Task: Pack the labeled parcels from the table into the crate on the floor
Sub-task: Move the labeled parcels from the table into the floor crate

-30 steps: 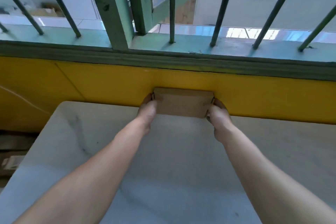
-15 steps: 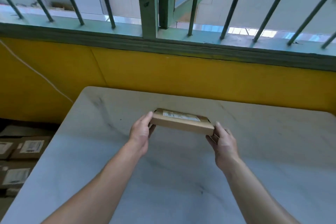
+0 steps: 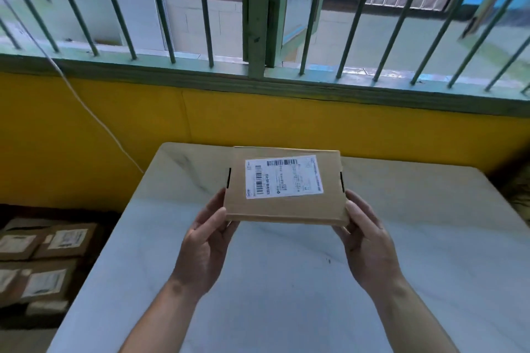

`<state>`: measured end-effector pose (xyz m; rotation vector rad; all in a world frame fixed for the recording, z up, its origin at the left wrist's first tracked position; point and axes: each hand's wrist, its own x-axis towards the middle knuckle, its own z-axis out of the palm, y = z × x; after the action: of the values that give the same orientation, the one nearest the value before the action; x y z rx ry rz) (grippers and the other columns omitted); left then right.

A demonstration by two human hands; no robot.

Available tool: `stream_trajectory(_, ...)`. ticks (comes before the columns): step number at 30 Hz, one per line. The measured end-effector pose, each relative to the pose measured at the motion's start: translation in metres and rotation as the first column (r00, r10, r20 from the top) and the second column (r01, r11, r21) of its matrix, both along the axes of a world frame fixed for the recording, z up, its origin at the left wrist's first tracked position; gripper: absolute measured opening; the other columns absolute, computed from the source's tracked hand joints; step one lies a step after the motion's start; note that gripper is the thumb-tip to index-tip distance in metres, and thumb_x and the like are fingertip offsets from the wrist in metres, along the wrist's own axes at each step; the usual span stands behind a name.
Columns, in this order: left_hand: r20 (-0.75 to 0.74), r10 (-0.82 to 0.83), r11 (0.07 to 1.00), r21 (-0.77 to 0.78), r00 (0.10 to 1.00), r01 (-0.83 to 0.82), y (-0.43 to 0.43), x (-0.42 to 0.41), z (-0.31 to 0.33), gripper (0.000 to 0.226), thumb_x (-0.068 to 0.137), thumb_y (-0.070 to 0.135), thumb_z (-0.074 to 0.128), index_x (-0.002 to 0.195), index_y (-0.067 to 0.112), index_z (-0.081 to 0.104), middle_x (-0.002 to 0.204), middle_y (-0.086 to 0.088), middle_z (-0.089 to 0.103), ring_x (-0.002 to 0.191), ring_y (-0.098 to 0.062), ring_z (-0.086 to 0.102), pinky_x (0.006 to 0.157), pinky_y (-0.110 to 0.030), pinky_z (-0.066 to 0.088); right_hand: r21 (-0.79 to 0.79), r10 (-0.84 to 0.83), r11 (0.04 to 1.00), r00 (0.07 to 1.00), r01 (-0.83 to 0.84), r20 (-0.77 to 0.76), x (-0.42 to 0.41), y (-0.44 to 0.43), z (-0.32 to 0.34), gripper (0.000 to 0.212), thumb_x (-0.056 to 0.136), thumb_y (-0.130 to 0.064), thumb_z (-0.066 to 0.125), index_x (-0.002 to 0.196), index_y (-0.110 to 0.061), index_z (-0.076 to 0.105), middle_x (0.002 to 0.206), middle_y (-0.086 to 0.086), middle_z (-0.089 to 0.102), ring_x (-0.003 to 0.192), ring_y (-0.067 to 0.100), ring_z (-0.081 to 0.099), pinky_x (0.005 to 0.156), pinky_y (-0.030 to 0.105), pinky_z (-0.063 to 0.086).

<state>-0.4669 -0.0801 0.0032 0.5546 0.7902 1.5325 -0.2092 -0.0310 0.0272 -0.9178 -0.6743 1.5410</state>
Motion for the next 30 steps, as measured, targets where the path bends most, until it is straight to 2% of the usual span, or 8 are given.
stream_trajectory(6, -0.058, 0.001, 0.967, 0.254, 0.998, 0.013, -0.025, 0.009, 0.048, 0.05, 0.1, 0.006, 0.036, 0.15, 0.014, 0.039, 0.15, -0.022, 0.042, 0.14, -0.038, 0.039, 0.111, -0.045, 0.035, 0.27, 0.11, 0.959, 0.99, -0.081, -0.091, 0.011, -0.018, 0.049, 0.032, 0.089, -0.011, 0.051, 0.107, -0.019, 0.075, 0.11, 0.01, 0.073, 0.097, 0.02, 0.071, 0.075, 0.026, 0.059)
stream_trajectory(10, -0.016, -0.001, 0.931, 0.366, 1.0, 0.007, -0.034, 0.025, 0.076, 0.054, 0.098, 0.013, 0.054, 0.15, 0.015, 0.038, 0.151, -0.021, 0.04, 0.141, -0.037, 0.037, 0.107, -0.04, 0.045, 0.385, 0.146, 0.918, 0.982, -0.089, -0.119, 0.024, -0.021, 0.071, 0.035, 0.09, -0.01, 0.046, 0.112, -0.018, 0.074, 0.112, 0.009, 0.073, 0.1, 0.02, 0.07, 0.081, 0.027, 0.058)
stream_trajectory(14, -0.035, 0.002, 0.919, 0.395, 0.999, 0.012, -0.038, 0.039, 0.082, 0.051, 0.102, 0.008, 0.029, 0.152, 0.016, 0.033, 0.153, -0.023, 0.036, 0.143, -0.04, 0.033, 0.111, -0.047, 0.035, 0.428, 0.171, 0.898, 0.977, -0.102, -0.127, 0.036, -0.023, 0.079, 0.036, 0.091, -0.011, 0.045, 0.114, -0.018, 0.072, 0.113, 0.01, 0.072, 0.104, 0.023, 0.069, 0.081, 0.025, 0.058)
stream_trajectory(16, -0.037, 0.016, 0.921, 0.39, 0.999, 0.0, -0.04, 0.044, 0.081, 0.052, 0.101, 0.008, 0.029, 0.152, 0.016, 0.033, 0.153, -0.023, 0.036, 0.143, -0.04, 0.033, 0.111, -0.047, 0.034, 0.416, 0.167, 0.904, 0.976, -0.095, -0.14, 0.042, -0.022, 0.078, 0.036, 0.091, -0.011, 0.046, 0.115, -0.016, 0.071, 0.115, 0.013, 0.071, 0.105, 0.026, 0.068, 0.081, 0.026, 0.058)
stream_trajectory(20, -0.117, 0.097, 0.936, 0.35, 0.988, -0.051, -0.048, 0.05, 0.076, 0.052, 0.098, 0.01, 0.042, 0.15, 0.018, 0.038, 0.15, -0.02, 0.042, 0.139, -0.038, 0.041, 0.108, -0.045, 0.042, 0.379, 0.215, 0.911, 0.971, -0.162, -0.102, 0.048, -0.012, 0.067, 0.037, 0.09, -0.009, 0.048, 0.122, -0.013, 0.066, 0.119, 0.017, 0.068, 0.107, 0.029, 0.067, 0.081, 0.029, 0.059)
stream_trajectory(23, -0.23, 0.193, 0.96, 0.246, 0.954, -0.135, -0.059, 0.042, 0.067, 0.055, 0.09, 0.016, 0.054, 0.143, 0.024, 0.047, 0.143, -0.014, 0.053, 0.131, -0.033, 0.052, 0.102, -0.04, 0.05, 0.305, 0.281, 0.911, 0.959, -0.276, 0.029, 0.04, -0.002, 0.047, 0.043, 0.088, -0.011, 0.051, 0.13, -0.016, 0.06, 0.127, 0.016, 0.064, 0.111, 0.03, 0.064, 0.078, 0.028, 0.059)
stream_trajectory(27, -0.344, 0.299, 0.952, 0.049, 0.89, -0.301, -0.084, 0.018, 0.048, 0.055, 0.086, 0.026, 0.063, 0.139, 0.032, 0.049, 0.133, -0.006, 0.064, 0.122, -0.026, 0.061, 0.095, -0.031, 0.054, 0.21, 0.39, 0.884, 0.907, -0.418, 0.16, 0.004, 0.005, 0.013, 0.04, 0.08, -0.022, 0.061, 0.12, -0.025, 0.068, 0.123, 0.008, 0.068, 0.105, 0.021, 0.068, 0.071, 0.025, 0.057)
stream_trajectory(30, -0.345, 0.393, 0.89, -0.089, 0.852, -0.446, -0.11, -0.007, 0.035, 0.051, 0.082, 0.025, 0.072, 0.129, 0.036, 0.057, 0.123, -0.007, 0.07, 0.112, -0.028, 0.067, 0.091, -0.039, 0.056, 0.134, 0.503, 0.832, 0.834, -0.538, 0.228, -0.041, 0.0, -0.007, 0.044, 0.072, -0.034, 0.071, 0.115, -0.03, 0.07, 0.12, 0.002, 0.07, 0.105, 0.016, 0.068, 0.07, 0.024, 0.057)
